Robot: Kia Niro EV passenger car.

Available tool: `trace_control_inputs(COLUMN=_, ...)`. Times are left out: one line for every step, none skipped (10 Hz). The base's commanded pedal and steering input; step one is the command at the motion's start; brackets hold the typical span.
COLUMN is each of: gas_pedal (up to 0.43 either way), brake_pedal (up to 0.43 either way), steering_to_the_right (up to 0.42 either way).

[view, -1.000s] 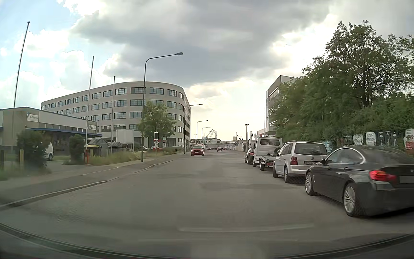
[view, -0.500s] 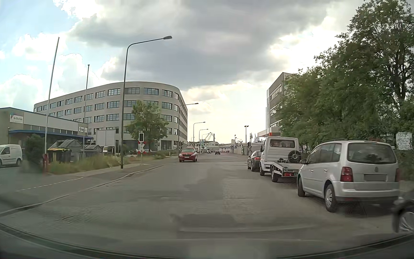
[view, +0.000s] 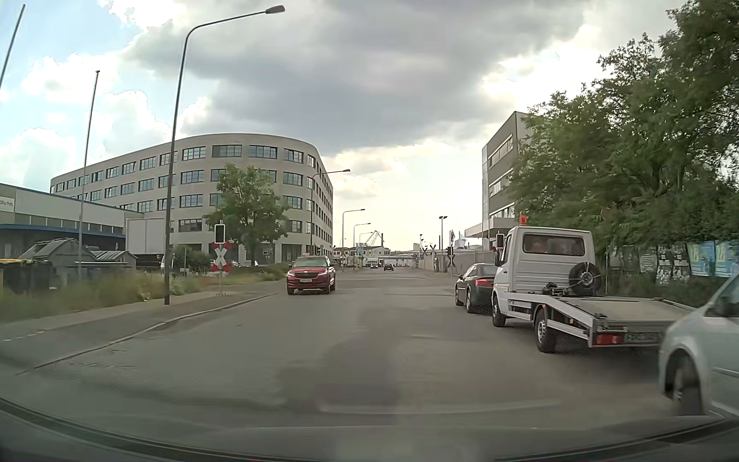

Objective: Follow the waypoints while adhering to traffic rules and regulations

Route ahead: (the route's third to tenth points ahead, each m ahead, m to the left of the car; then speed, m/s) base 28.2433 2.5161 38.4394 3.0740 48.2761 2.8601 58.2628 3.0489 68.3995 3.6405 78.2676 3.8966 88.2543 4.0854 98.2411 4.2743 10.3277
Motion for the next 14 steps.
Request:
trace_control_inputs(gas_pedal=0.098, brake_pedal=0.03, steering_to_the_right=0.001)
trace_control_inputs(gas_pedal=0.098, brake_pedal=0.03, steering_to_the_right=0.001)
trace_control_inputs(gas_pedal=0.098, brake_pedal=0.03, steering_to_the_right=0.002)
trace_control_inputs(gas_pedal=0.098, brake_pedal=0.03, steering_to_the_right=0.002)
trace_control_inputs(gas_pedal=0.098, brake_pedal=0.03, steering_to_the_right=0.002)
trace_control_inputs(gas_pedal=0.098, brake_pedal=0.03, steering_to_the_right=0.003)
trace_control_inputs(gas_pedal=0.11, brake_pedal=0.03, steering_to_the_right=0.003)
trace_control_inputs(gas_pedal=0.11, brake_pedal=0.03, steering_to_the_right=0.003)
trace_control_inputs(gas_pedal=0.098, brake_pedal=0.03, steering_to_the_right=0.003)
trace_control_inputs(gas_pedal=0.098, brake_pedal=0.03, steering_to_the_right=0.004)
trace_control_inputs(gas_pedal=0.11, brake_pedal=0.03, steering_to_the_right=0.007)
trace_control_inputs(gas_pedal=0.11, brake_pedal=0.03, steering_to_the_right=0.008)
trace_control_inputs(gas_pedal=0.098, brake_pedal=0.03, steering_to_the_right=0.008)
trace_control_inputs(gas_pedal=0.098, brake_pedal=0.03, steering_to_the_right=0.007)
